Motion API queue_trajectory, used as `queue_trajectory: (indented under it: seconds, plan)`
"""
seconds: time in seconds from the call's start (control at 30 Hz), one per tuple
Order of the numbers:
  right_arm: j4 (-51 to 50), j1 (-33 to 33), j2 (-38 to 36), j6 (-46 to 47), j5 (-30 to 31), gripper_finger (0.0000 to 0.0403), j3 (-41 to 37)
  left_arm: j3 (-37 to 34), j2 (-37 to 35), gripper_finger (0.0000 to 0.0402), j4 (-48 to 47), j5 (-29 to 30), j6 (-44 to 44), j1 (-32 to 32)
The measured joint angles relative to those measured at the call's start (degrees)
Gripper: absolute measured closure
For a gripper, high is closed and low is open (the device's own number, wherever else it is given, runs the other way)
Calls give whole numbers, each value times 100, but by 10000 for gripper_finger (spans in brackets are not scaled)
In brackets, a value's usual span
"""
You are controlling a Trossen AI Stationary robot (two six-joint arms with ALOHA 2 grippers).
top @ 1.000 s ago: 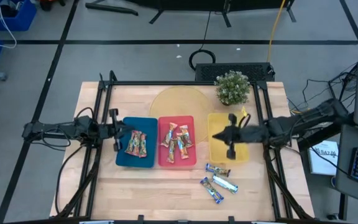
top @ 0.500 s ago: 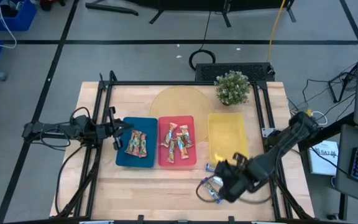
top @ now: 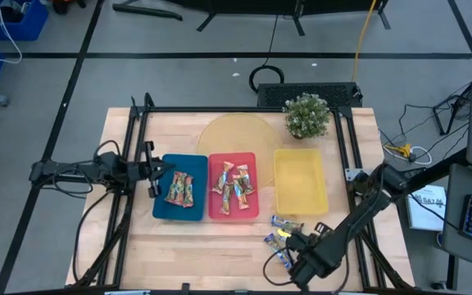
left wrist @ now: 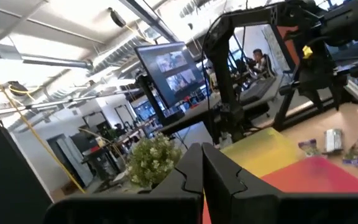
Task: Pick and place Granola Bars by type
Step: Put the blue granola bar into the yellow bin
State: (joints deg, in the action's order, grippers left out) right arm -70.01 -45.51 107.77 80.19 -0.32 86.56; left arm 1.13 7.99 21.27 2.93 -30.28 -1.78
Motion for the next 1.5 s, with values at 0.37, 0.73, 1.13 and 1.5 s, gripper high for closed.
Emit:
queue_trajectory:
  seconds: [0.37, 0.73, 1.13, 1.5]
  plan:
    - [563, 47, 93, -460, 498, 134, -652, 0, 0, 366, -105, 18, -439, 0]
    - [1833, 56, 50, -285, 459, 146, -1668, 2, 0, 364, -145, 18, -404, 0]
    - [2654, 64, 62, -287, 129, 255, -2354, 2, 0, 364, -165, 17, -48, 0]
    - [2851, 58, -568, -139, -141, 334, -2391, 2, 0, 364, -237, 18, 37, 0]
